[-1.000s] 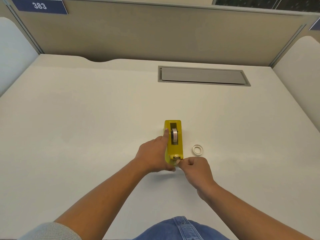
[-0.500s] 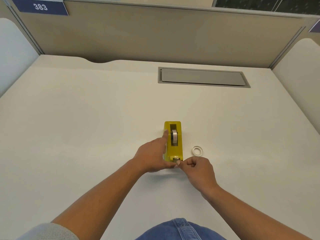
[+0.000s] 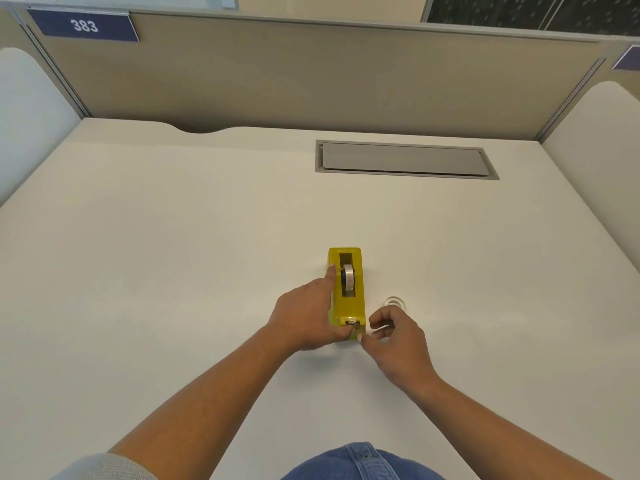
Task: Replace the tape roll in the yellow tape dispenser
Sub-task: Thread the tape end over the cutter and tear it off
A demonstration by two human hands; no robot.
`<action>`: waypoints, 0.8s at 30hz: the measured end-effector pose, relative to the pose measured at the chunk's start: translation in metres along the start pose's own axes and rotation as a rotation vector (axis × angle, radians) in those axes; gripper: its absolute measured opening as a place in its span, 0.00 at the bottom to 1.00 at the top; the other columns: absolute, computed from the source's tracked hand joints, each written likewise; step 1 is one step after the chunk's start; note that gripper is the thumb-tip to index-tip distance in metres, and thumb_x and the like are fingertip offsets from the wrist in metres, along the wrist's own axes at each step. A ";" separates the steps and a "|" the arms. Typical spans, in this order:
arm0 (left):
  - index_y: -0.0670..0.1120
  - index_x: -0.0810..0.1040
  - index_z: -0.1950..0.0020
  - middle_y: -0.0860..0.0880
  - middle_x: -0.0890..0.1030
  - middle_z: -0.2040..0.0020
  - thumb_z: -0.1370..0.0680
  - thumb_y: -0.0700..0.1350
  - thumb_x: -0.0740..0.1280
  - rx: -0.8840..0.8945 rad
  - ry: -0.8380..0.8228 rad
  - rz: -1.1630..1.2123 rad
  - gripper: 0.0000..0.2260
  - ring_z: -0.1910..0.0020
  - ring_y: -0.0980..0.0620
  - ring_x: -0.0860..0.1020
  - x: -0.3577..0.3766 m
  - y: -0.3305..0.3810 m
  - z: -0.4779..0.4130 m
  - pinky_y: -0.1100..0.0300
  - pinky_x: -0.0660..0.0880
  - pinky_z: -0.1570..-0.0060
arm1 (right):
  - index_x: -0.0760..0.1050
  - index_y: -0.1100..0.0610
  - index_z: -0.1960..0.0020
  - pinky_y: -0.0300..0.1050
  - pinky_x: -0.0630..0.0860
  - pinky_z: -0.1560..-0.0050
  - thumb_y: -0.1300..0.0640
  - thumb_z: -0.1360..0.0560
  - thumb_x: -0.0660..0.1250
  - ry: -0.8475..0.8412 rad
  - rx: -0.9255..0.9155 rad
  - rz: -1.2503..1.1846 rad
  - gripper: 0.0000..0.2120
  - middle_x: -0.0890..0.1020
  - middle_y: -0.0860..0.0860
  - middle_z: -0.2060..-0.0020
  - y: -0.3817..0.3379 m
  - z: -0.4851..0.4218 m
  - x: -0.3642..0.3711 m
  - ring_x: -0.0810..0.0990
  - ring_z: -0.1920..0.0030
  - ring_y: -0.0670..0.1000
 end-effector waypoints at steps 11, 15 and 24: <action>0.56 0.44 0.23 0.52 0.76 0.40 0.39 0.74 0.66 0.011 0.040 0.039 0.53 0.47 0.51 0.77 0.006 -0.004 0.000 0.58 0.72 0.59 | 0.76 0.50 0.54 0.28 0.72 0.65 0.64 0.31 0.75 -0.023 -0.049 0.002 0.13 0.80 0.44 0.58 0.005 -0.004 0.001 0.80 0.58 0.45; 0.57 0.45 0.24 0.54 0.75 0.41 0.41 0.76 0.64 0.009 0.099 0.059 0.52 0.46 0.53 0.76 0.009 -0.007 0.001 0.59 0.73 0.58 | 0.75 0.47 0.56 0.28 0.71 0.63 0.63 0.31 0.75 -0.014 -0.085 0.017 0.14 0.80 0.43 0.59 0.008 -0.007 0.001 0.80 0.57 0.44; 0.54 0.59 0.26 0.55 0.72 0.37 0.37 0.80 0.56 -0.044 0.270 0.108 0.47 0.41 0.55 0.73 0.027 -0.021 0.023 0.57 0.73 0.47 | 0.74 0.46 0.51 0.28 0.68 0.56 0.56 0.28 0.74 0.033 -0.159 0.209 0.11 0.78 0.43 0.54 0.035 -0.007 -0.004 0.76 0.54 0.43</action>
Point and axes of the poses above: each hand's wrist, its own z-axis away from the middle knuckle, its own x-axis out of the palm, y = z × x, the point moved 1 cm from there along -z, towards the middle knuckle
